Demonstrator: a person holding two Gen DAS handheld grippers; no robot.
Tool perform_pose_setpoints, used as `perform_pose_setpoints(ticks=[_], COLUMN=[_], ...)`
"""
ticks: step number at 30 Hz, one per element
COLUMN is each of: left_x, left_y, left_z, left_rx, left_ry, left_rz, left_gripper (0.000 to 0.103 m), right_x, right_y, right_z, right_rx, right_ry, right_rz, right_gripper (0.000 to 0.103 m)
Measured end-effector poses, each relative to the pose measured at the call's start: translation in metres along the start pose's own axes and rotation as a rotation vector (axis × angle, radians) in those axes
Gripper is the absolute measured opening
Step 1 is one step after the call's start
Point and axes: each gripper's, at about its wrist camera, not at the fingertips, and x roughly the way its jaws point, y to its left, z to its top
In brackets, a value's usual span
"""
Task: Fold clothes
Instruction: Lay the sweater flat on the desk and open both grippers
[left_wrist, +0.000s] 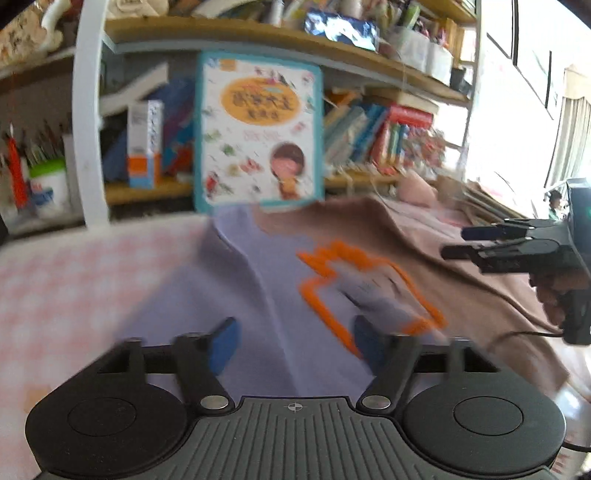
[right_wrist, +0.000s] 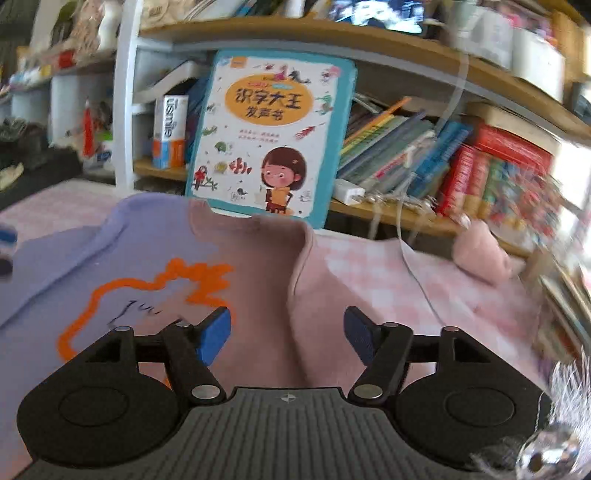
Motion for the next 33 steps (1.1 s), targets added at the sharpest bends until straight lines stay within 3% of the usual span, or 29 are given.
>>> perform_pose_setpoints(ticks=[1, 3, 8, 11, 13, 14, 17, 19, 23, 27, 29, 31, 33], left_x=[0.001, 0.006, 0.020, 0.022, 0.020, 0.018, 0.008, 0.001, -0.012, 0.000, 0.014, 0.020, 0.014], left_y=[-0.006, -0.014, -0.031, -0.031, -0.023, -0.016, 0.010, 0.033, 0.093, 0.162, 0.192, 0.214, 0.233], left_z=[-0.004, -0.011, -0.022, -0.022, -0.019, -0.017, -0.005, 0.008, 0.032, 0.047, 0.050, 0.049, 0.048], left_rx=[-0.009, -0.012, 0.126, 0.205, 0.195, 0.174, 0.110, 0.105, 0.076, -0.040, -0.084, -0.154, -0.219], left_ry=[0.016, 0.035, 0.083, 0.071, 0.078, 0.084, 0.062, 0.029, -0.043, -0.015, 0.038, 0.045, 0.020], left_rz=[0.019, 0.088, 0.246, 0.286, 0.271, 0.248, 0.218, 0.291, 0.521, 0.556, 0.552, 0.604, 0.722], left_gripper=[0.044, 0.042, 0.042, 0.042, 0.015, 0.011, 0.006, 0.005, 0.005, 0.005, 0.013, 0.014, 0.014], right_x=[-0.006, -0.014, -0.022, -0.019, -0.018, -0.018, -0.016, -0.015, -0.013, -0.012, -0.012, -0.011, -0.012], right_y=[0.003, 0.008, 0.020, 0.027, 0.027, 0.027, 0.028, 0.028, 0.029, 0.030, 0.029, 0.028, 0.026], right_z=[-0.005, -0.014, -0.031, -0.039, -0.040, -0.041, -0.043, -0.044, -0.046, -0.046, -0.046, -0.045, -0.046], right_rx=[0.016, 0.048, 0.096, 0.081, 0.079, 0.078, 0.075, 0.073, 0.069, 0.063, 0.066, 0.076, 0.086], right_ry=[-0.001, 0.008, 0.050, 0.073, 0.077, 0.079, 0.086, 0.090, 0.098, 0.100, 0.101, 0.102, 0.103], right_rz=[-0.022, -0.034, 0.017, 0.022, 0.021, 0.021, 0.019, 0.018, 0.016, 0.016, 0.021, 0.024, 0.025], right_gripper=[0.040, 0.028, 0.028, 0.028, 0.028, 0.029, 0.033, 0.037, 0.040, 0.046, 0.048, 0.050, 0.051])
